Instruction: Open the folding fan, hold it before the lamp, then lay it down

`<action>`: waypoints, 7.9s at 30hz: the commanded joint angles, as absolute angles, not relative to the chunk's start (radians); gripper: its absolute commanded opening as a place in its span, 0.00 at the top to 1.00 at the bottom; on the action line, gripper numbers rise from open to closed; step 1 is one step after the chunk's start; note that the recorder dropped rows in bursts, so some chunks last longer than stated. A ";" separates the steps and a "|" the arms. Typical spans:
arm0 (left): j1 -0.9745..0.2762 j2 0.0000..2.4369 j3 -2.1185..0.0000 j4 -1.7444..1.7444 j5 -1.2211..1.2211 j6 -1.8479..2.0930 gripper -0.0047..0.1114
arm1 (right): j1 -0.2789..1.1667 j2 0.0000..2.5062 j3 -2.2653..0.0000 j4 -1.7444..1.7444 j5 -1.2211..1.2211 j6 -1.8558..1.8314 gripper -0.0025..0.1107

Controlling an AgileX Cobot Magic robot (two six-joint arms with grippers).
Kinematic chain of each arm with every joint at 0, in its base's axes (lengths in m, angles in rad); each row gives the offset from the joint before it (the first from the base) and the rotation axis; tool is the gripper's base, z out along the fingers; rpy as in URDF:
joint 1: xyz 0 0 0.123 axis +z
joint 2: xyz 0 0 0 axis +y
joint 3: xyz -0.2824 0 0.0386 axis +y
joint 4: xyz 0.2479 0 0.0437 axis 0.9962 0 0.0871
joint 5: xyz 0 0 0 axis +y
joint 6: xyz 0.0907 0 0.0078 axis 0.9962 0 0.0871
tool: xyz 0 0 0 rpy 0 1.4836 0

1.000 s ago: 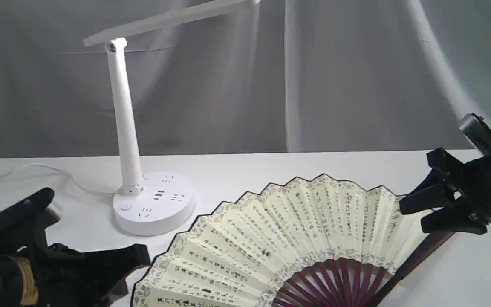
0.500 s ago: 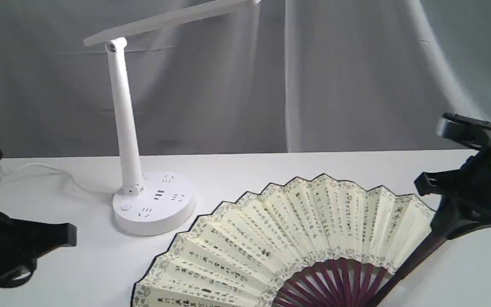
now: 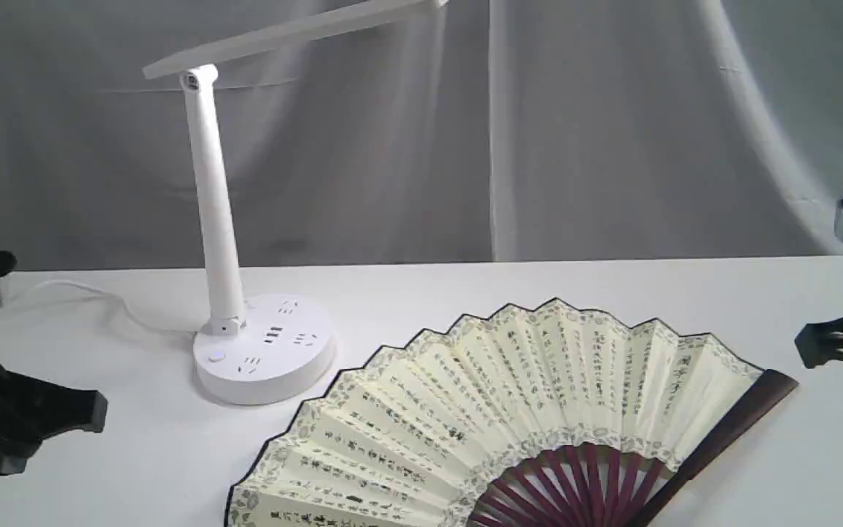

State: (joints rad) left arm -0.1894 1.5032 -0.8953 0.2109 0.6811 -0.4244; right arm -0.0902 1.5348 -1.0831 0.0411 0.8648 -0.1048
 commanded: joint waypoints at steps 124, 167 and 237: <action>-0.081 0.000 -0.714 0.026 0.711 -0.130 0.96 | 0.004 0.000 -0.763 0.000 0.898 -0.143 0.98; -0.081 0.000 0.000 0.048 0.158 -0.119 0.96 | 0.004 0.000 0.000 0.126 0.243 -0.126 0.98; -0.081 0.000 0.000 0.051 0.182 -0.121 0.96 | 0.004 0.000 0.000 -0.030 0.230 -0.095 0.98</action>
